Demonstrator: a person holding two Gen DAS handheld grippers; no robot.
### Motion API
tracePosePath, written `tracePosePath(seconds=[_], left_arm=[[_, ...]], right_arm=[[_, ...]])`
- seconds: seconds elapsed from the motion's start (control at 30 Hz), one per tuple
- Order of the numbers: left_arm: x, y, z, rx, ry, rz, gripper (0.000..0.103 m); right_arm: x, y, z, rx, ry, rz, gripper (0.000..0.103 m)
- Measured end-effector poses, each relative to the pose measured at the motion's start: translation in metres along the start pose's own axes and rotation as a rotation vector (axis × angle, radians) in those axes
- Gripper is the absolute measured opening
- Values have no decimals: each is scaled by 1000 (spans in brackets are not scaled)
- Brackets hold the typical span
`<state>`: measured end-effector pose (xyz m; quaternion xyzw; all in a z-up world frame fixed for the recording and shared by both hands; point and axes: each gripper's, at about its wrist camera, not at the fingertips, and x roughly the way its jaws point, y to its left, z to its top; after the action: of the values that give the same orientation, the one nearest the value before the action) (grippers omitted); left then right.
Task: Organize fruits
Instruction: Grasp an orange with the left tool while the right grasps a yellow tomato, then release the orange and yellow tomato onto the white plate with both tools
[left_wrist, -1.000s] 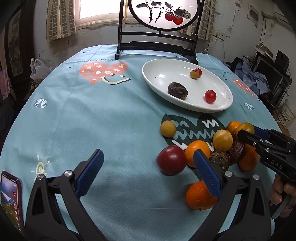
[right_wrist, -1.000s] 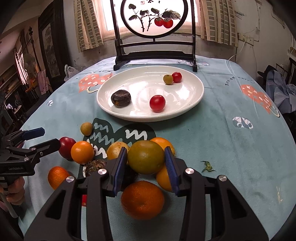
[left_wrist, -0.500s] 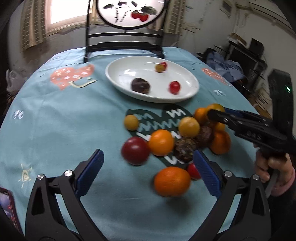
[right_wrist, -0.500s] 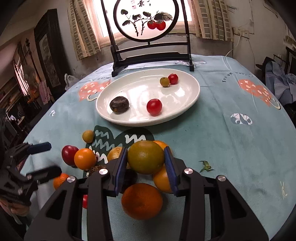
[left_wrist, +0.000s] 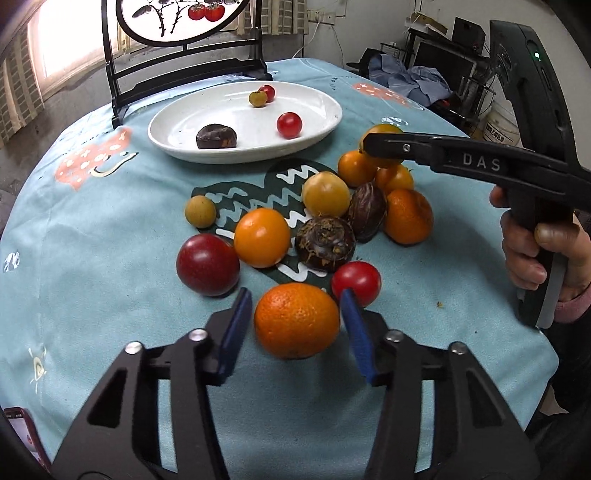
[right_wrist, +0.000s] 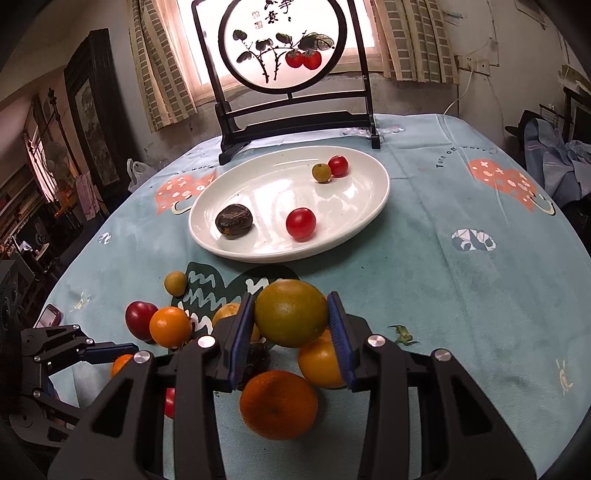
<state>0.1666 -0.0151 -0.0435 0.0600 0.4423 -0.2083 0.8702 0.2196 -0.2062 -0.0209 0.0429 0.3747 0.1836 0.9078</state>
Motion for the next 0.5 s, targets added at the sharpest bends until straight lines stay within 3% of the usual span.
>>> tracePosePath(seconds=[0.3,0.5], left_arm=[[-1,9,2,-55,-7,-41,45],[-16,31,30,-195,-124,-87,45]], right_arm=[[-2,-2,1,7,-22,3,40],[0,-3,21,33,-107,32,40]])
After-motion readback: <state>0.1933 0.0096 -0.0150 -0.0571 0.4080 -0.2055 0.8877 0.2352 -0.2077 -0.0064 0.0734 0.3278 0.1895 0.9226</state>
